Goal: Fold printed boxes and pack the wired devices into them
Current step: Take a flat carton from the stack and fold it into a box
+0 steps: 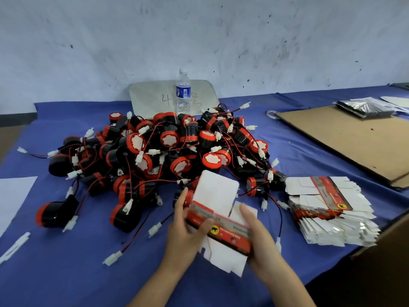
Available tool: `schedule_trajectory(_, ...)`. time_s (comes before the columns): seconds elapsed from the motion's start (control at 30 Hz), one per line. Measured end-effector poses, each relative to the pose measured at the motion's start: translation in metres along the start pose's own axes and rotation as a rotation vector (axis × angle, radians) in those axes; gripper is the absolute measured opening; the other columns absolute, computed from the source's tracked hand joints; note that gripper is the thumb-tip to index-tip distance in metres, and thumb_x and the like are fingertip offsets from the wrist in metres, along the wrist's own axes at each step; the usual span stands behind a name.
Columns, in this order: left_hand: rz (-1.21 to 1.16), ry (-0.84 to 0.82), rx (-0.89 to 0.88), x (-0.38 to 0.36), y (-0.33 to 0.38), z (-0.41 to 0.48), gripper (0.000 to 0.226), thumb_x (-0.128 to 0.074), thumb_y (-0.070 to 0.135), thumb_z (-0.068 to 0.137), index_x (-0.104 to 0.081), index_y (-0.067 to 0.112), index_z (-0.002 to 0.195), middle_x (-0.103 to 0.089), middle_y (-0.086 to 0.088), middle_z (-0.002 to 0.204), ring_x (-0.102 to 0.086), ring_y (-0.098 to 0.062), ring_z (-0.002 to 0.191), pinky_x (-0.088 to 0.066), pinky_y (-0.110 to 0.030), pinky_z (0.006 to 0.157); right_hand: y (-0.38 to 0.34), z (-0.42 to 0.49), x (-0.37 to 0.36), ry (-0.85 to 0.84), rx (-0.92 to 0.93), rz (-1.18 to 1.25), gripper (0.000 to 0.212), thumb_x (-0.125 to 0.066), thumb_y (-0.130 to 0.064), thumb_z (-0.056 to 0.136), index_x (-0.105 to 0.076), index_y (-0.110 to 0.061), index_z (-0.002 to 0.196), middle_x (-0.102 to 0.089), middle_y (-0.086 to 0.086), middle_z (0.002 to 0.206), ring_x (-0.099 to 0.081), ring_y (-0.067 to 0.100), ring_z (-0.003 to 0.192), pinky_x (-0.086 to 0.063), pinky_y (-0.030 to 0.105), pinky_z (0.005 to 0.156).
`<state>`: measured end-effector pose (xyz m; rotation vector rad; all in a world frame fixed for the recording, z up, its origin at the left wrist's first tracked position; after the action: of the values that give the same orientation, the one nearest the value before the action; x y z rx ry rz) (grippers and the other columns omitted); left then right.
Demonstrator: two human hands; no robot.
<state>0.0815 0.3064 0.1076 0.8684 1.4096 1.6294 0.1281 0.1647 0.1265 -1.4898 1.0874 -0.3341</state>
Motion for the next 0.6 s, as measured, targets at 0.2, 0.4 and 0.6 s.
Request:
schedule_trajectory(0.2, -0.193, -0.088, 0.111, -0.001, -0.001, 0.004, 0.049, -0.050, 0.012, 0.097, -0.049, 0.048, 0.131, -0.070, -0.001, 0.109, -0.067, -0.023, 0.063, -0.054, -0.031, 0.052, -0.015, 0.010, 0.027, 0.266, 0.107, 0.091, 0.063, -0.065, -0.031, 0.085, -0.037, -0.049, 0.139, -0.065, -0.001, 0.119, -0.071, 0.021, 0.094, -0.055, 0.034, 0.071)
schedule_trajectory(0.4, 0.183, -0.127, -0.225, -0.004, 0.017, 0.004, 0.089, -0.063, -0.003, 0.088, -0.030, 0.064, 0.136, -0.023, 0.020, 0.154, -0.052, -0.014, 0.124, -0.055, -0.027, 0.076, -0.014, 0.014, 0.022, 0.165, -0.070, 0.019, 0.032, -0.051, -0.020, 0.094, -0.059, -0.028, 0.124, -0.074, 0.005, 0.094, -0.070, 0.019, 0.067, -0.048, 0.027, 0.051)
schedule_trajectory(0.6, 0.382, -0.203, -0.452, -0.018, 0.022, -0.004, 0.095, -0.081, 0.052, 0.070, -0.023, 0.046, 0.146, -0.007, 0.008, 0.160, -0.008, -0.014, 0.149, -0.027, -0.019, 0.112, -0.017, 0.009, 0.015, 0.052, -0.050, -0.197, 0.040, -0.052, -0.065, 0.080, -0.064, -0.047, 0.113, -0.073, -0.006, 0.098, -0.071, 0.015, 0.080, -0.053, 0.030, 0.055)
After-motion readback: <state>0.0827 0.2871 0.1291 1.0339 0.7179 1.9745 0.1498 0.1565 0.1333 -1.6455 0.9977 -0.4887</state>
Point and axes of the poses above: each hand's wrist, its own z-axis towards the middle knuckle, its own x-axis out of the back of the hand, y = z × x, the point moved 7 cm from there along z, towards the middle knuckle
